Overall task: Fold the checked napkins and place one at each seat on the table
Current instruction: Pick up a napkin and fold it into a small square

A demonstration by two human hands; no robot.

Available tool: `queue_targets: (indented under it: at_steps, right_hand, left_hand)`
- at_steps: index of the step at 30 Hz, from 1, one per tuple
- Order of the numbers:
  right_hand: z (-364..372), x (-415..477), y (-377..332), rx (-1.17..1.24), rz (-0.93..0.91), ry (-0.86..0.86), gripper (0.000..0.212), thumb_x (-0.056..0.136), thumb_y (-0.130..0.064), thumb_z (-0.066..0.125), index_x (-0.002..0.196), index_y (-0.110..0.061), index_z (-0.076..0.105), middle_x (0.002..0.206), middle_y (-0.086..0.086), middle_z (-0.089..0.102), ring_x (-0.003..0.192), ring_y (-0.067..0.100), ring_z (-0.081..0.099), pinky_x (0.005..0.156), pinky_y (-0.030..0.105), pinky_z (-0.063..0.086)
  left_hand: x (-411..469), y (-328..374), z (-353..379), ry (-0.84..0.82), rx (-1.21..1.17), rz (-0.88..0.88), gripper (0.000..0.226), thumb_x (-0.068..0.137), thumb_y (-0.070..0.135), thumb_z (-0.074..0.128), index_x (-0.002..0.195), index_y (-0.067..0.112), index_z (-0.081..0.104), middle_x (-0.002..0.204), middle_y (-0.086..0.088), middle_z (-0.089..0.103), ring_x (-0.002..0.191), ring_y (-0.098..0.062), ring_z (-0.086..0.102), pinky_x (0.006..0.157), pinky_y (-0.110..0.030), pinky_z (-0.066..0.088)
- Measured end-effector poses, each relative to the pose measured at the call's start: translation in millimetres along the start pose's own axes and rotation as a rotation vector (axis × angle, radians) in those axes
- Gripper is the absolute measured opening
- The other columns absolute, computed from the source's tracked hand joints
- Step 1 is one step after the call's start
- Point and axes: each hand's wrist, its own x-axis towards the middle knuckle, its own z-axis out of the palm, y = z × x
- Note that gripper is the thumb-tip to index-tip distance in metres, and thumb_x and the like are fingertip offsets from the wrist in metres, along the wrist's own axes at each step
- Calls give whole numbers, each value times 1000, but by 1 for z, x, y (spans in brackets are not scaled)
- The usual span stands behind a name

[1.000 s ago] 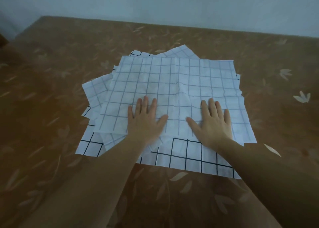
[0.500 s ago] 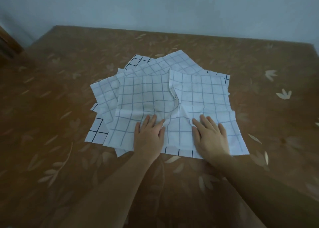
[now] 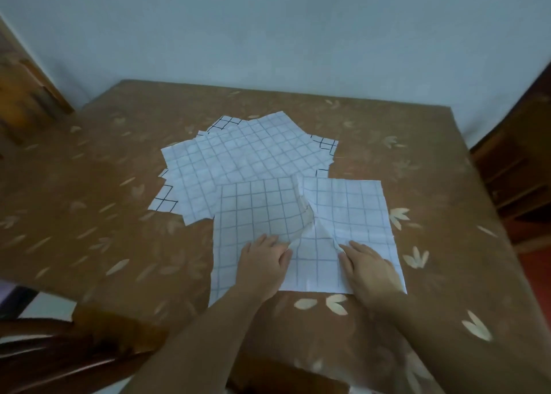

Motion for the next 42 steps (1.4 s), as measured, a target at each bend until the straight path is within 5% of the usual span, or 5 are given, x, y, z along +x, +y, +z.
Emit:
queue_targets:
  at_steps: [15, 26, 32, 38, 42]
  right_hand:
    - [-47, -71, 152, -13, 21, 56, 39, 103, -39, 27, 80, -24, 54, 86, -9, 58, 83, 16, 56, 74, 36, 44]
    - [-38, -34, 163, -86, -184, -44, 41, 104, -40, 28, 134, -28, 53, 149, -8, 43, 140, 15, 32, 110, 38, 26]
    - [-33, -23, 121, 6, -224, -76, 39, 103, -38, 29, 109, -24, 65, 121, -7, 61, 117, 20, 51, 94, 39, 42]
    - [-37, -17, 62, 411, -153, -133, 44, 103, -36, 35, 70, -16, 53, 70, -2, 58, 69, 15, 55, 64, 30, 44]
    - [-43, -17, 26, 452, -166, -196, 45, 103, -37, 39, 69, -10, 52, 61, -4, 48, 60, 14, 47, 54, 26, 32]
  left_hand:
    - [-39, 159, 38, -223, -85, -16, 43, 103, 45, 28, 138, 31, 49, 138, 2, 54, 125, -24, 51, 101, -40, 42]
    - [-55, 111, 9, -455, 128, -215, 58, 98, 59, 31, 152, 39, 22, 162, 10, 18, 147, -18, 25, 114, -38, 31]
    - [-52, 135, 7, -319, -178, -243, 74, 87, 70, 47, 150, 34, 33, 154, 12, 36, 143, -14, 32, 114, -36, 30]
    - [-25, 126, -3, -228, -470, -269, 101, 74, 25, 81, 152, 34, 17, 118, 1, 54, 102, -15, 56, 77, -23, 47]
    - [-9, 90, -14, -84, -456, -327, 42, 86, 21, 67, 128, 21, 59, 90, 3, 59, 80, -13, 56, 59, -16, 41]
